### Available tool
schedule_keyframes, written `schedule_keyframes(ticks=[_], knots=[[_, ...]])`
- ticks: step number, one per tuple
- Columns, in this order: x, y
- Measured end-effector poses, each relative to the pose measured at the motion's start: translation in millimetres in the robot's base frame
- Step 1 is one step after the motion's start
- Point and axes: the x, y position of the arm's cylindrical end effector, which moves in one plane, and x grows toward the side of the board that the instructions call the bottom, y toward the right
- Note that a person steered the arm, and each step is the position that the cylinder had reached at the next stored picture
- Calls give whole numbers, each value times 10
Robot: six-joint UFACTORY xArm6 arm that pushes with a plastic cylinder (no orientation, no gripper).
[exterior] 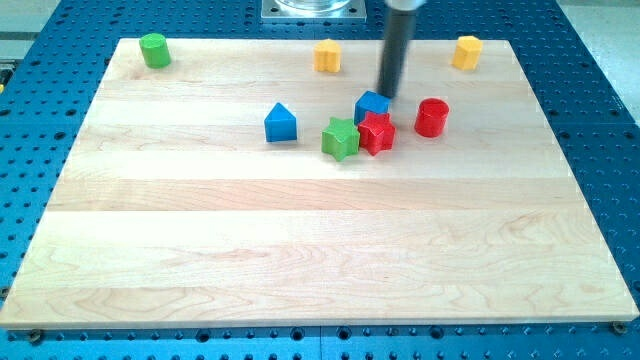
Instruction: Move the blue triangle below the green circle
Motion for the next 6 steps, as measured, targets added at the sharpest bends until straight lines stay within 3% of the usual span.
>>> schedule_keyframes(ticks=[1, 2, 3, 4, 6], knots=[[414, -825], [726, -897], [866, -1654], [1140, -1645], [1174, -2704]])
